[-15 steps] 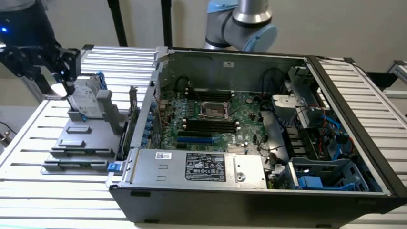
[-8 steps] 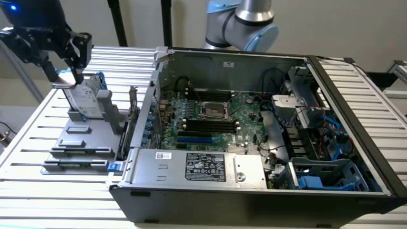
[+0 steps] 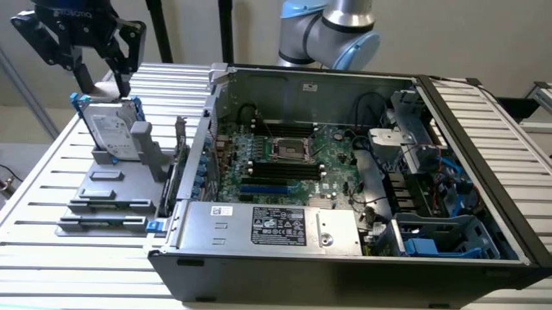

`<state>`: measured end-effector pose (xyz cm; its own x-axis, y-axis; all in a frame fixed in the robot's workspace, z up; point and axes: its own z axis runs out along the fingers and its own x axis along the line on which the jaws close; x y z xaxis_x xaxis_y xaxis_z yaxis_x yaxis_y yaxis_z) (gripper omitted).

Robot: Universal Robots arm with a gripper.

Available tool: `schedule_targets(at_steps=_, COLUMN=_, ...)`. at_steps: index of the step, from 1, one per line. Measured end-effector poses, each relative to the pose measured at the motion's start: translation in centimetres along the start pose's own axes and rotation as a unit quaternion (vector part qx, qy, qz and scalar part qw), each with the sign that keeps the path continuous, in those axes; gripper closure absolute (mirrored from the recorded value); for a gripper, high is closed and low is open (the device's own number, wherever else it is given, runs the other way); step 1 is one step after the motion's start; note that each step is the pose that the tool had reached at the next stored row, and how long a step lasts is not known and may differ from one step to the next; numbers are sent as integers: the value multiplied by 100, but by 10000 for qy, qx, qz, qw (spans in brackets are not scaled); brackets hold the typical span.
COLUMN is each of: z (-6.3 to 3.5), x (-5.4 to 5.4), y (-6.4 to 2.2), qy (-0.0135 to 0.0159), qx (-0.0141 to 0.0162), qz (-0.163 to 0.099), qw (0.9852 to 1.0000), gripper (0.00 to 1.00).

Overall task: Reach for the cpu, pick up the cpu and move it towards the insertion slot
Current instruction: 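Pick up the cpu and move it towards the insertion slot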

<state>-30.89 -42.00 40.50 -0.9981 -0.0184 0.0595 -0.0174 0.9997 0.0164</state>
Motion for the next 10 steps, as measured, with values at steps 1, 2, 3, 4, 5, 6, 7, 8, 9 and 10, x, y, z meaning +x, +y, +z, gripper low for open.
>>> schedule_targets(at_steps=1, z=-18, x=-44, y=-1, qy=2, qx=-2, qz=-2, qw=10000, gripper=46)
schedule_targets(at_steps=2, z=-33, x=-92, y=-2, qy=2, qx=-6, qz=-4, qw=10000, gripper=46)
schedule_targets(at_steps=3, z=-46, x=-137, y=-2, qy=2, qx=-9, qz=-6, qw=10000, gripper=46)
schedule_targets(at_steps=4, z=-58, x=-181, y=-3, qy=2, qx=-13, qz=-7, qw=10000, gripper=46)
schedule_targets(at_steps=5, z=-70, x=-225, y=-4, qy=2, qx=-19, qz=-8, qw=10000, gripper=46)
schedule_targets(at_steps=6, z=-83, x=-269, y=-4, qy=2, qx=-27, qz=-10, qw=10000, gripper=46)
schedule_targets(at_steps=7, z=-96, x=-314, y=-6, qy=2, qx=-37, qz=-12, qw=10000, gripper=46)
schedule_targets(at_steps=8, z=-109, x=-358, y=-7, qy=1, qx=-48, qz=-15, qw=10000, gripper=46)
schedule_targets(at_steps=9, z=-123, x=-406, y=-8, qy=1, qx=-63, qz=-17, qw=10000, gripper=46)
schedule_targets(at_steps=10, z=-134, x=-450, y=-9, qy=0, qx=-78, qz=-19, qw=10000, gripper=46)
